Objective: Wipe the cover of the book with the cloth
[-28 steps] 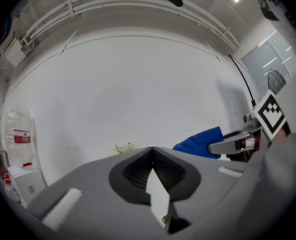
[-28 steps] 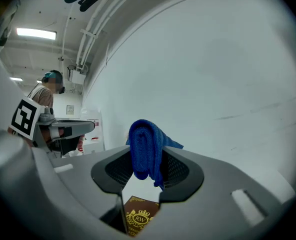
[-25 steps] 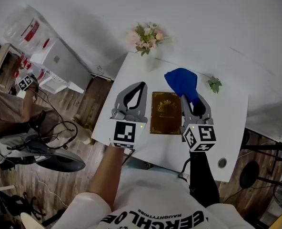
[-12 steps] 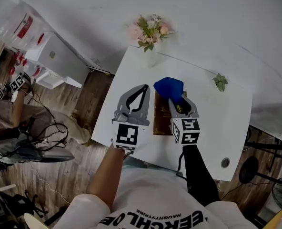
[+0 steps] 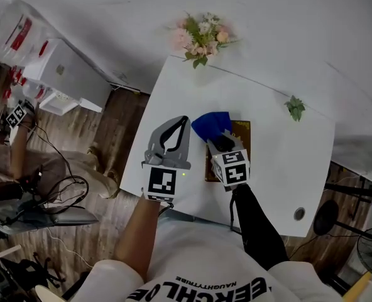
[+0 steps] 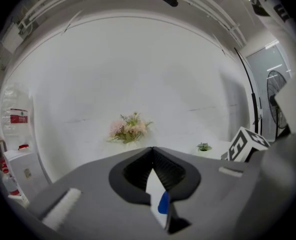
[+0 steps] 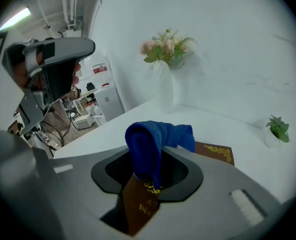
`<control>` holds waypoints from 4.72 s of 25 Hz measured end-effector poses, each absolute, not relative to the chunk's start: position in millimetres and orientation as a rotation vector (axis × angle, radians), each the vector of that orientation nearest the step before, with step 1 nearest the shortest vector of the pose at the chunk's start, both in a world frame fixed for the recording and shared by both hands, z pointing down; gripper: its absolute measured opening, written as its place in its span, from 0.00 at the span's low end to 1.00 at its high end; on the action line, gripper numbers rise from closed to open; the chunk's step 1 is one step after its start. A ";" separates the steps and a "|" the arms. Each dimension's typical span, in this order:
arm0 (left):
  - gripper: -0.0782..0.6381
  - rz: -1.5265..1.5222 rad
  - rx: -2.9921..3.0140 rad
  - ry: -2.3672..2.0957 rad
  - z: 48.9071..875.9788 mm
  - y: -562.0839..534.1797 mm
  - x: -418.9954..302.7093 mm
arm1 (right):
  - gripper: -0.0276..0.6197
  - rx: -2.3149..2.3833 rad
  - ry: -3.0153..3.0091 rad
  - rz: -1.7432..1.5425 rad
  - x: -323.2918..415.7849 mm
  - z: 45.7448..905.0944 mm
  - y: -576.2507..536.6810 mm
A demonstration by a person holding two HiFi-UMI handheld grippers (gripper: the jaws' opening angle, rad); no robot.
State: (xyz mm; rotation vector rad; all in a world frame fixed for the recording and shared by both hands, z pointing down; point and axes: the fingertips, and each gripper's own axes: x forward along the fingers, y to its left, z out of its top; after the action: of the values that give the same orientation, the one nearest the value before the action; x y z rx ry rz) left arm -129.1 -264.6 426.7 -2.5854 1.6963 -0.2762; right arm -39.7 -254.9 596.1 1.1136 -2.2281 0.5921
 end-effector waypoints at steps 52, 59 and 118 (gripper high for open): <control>0.19 -0.259 -2.651 1.670 431.4 -251.9 -102.6 | 0.25 1.297 -2.110 0.520 44.7 604.5 -237.4; 0.19 -0.247 -2.672 1.642 429.2 -250.7 -99.1 | 0.25 1.485 -1.965 0.578 110.0 604.7 -242.9; 0.19 -0.246 -2.652 1.586 422.8 -169.4 -85.7 | 0.25 0.984 -2.221 0.521 -32.0 621.5 -150.3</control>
State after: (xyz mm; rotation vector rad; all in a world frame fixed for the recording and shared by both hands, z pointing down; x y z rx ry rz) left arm -85.7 -169.4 422.8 -2.6522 1.5860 -0.2463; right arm -32.0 -150.3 621.5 0.9844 -2.2215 0.5206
